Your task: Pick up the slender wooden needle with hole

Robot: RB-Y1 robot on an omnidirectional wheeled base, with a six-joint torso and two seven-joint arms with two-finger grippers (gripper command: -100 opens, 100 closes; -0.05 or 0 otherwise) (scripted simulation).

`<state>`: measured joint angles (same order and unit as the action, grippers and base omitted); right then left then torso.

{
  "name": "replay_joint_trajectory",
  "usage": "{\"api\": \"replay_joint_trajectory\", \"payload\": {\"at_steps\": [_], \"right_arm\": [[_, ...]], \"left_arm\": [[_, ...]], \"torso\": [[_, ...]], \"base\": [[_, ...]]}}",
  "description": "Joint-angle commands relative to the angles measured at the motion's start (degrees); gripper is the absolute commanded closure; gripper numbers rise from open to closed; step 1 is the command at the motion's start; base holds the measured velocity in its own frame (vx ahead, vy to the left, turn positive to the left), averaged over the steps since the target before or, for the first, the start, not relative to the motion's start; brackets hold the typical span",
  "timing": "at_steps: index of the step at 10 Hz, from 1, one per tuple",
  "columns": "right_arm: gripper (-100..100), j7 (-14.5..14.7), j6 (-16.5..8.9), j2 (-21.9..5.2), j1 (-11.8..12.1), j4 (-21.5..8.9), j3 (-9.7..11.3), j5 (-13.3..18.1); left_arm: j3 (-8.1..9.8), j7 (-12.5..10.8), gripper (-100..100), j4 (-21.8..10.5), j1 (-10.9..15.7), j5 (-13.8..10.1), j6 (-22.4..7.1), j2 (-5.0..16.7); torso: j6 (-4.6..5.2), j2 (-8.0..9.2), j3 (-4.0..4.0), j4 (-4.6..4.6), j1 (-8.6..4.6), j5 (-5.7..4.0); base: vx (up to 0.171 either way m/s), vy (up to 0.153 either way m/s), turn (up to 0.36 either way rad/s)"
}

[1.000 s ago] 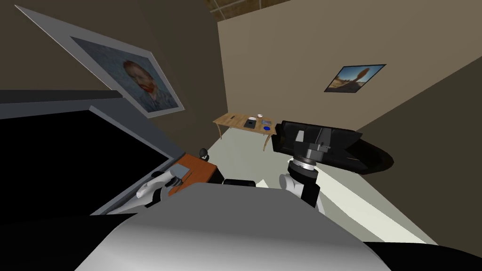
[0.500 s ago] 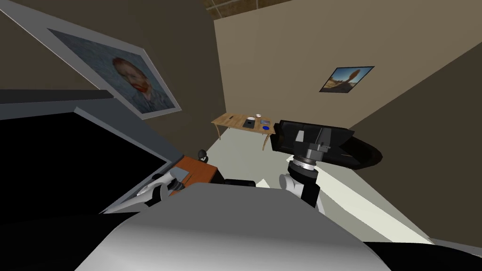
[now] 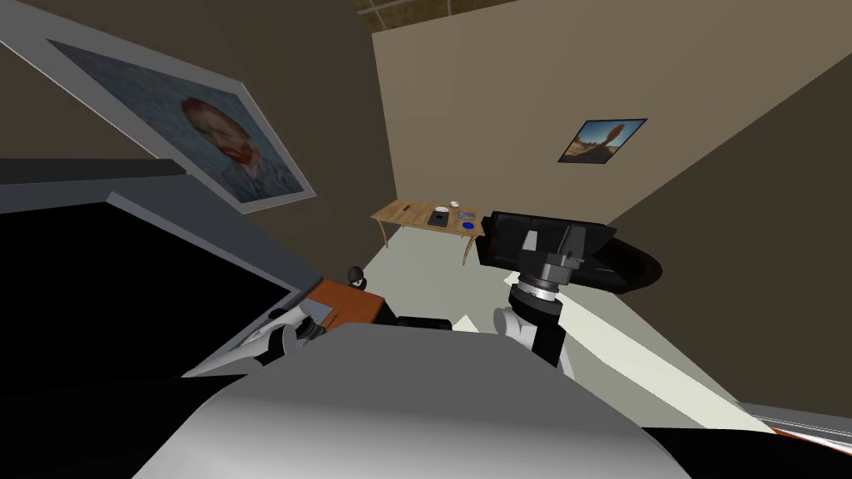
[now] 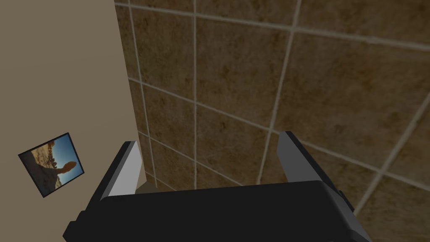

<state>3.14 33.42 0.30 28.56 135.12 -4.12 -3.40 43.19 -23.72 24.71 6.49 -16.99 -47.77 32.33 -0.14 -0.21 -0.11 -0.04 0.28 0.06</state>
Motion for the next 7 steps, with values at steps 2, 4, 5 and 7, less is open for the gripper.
{"api": "replay_joint_trajectory", "payload": {"at_steps": [2,4,5,7], "right_arm": [[0,0.0,0.0,0.0,0.0,0.0,0.0,0.0],[0,0.0,0.0,0.0,0.0,0.0,0.0,0.0],[0,0.0,0.0,0.0,0.0,0.0,0.0,0.0],[0,0.0,0.0,0.0,0.01,0.0,0.0,0.0]], "left_arm": [[0.04,0.06,-100,-2.85,1.16,-0.17,-0.07,0.89],[0.18,0.2,-100,-4.71,1.69,-0.43,-0.21,1.4],[0.2,0.27,0,-5.0,1.77,-0.47,-0.22,1.47],[-0.58,0.27,-100,-5.63,1.41,-0.56,2.49,-0.38]], "torso": [[-0.01,-0.02,-0.01,-0.01,0.01,0.0],[0.01,-0.04,-0.02,-0.01,-0.09,-0.02],[-0.02,-0.02,-0.01,-0.01,-0.12,-0.02],[-0.03,-0.04,-0.02,-0.01,-0.07,-0.01]], "base": [[0.011,0.038,-0.013],[0.012,0.019,-0.06],[0.0,0.0,0.0],[0.012,0.022,0.03]]}}
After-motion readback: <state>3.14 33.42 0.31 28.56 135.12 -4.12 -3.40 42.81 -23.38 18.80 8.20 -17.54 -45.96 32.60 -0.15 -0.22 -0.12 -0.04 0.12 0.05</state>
